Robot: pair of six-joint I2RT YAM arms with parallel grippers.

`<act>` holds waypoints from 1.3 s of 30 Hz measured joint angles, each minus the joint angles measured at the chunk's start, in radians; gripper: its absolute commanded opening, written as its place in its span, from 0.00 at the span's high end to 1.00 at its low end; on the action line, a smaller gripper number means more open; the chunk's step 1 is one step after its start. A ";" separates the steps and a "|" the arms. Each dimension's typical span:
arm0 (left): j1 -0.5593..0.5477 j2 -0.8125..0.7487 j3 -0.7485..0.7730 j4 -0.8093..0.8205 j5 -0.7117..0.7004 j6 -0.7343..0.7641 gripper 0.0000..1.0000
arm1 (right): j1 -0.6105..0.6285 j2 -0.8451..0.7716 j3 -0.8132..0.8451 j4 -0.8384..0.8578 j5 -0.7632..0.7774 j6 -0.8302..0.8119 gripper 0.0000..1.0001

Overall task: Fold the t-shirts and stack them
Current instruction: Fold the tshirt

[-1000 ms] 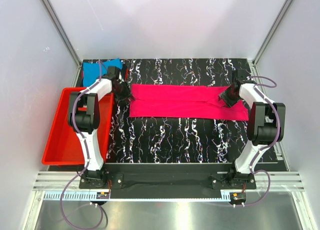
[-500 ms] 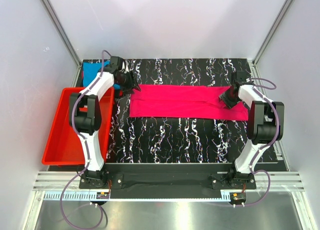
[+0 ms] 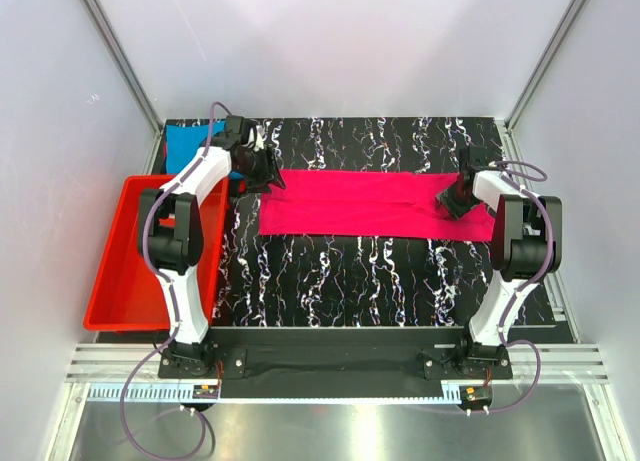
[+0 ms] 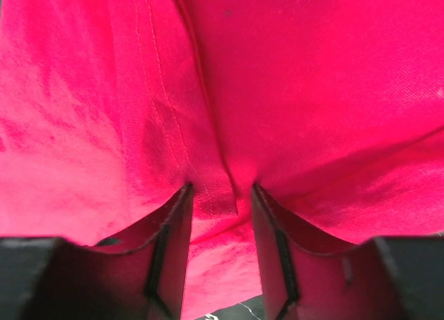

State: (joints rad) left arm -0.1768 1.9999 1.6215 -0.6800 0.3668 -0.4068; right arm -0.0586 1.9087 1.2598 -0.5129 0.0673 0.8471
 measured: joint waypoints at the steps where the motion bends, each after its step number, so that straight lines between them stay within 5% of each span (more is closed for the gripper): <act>1: 0.000 0.000 0.000 -0.001 0.000 0.001 0.49 | 0.000 0.000 0.000 0.000 0.000 0.003 0.58; 11: 0.000 0.000 0.000 -0.003 0.001 0.008 0.49 | 0.000 0.000 0.000 0.021 0.002 0.011 1.00; 37: 0.000 0.000 0.000 -0.003 0.014 0.011 0.47 | 0.009 0.071 0.109 0.163 -0.177 0.019 1.00; 39: 0.000 0.000 0.000 -0.003 0.015 0.011 0.47 | 0.010 0.100 0.121 0.180 -0.195 0.021 0.94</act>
State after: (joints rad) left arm -0.1768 1.9999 1.6215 -0.6827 0.3817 -0.3954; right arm -0.0483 2.0087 1.3808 -0.3325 -0.1272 0.8680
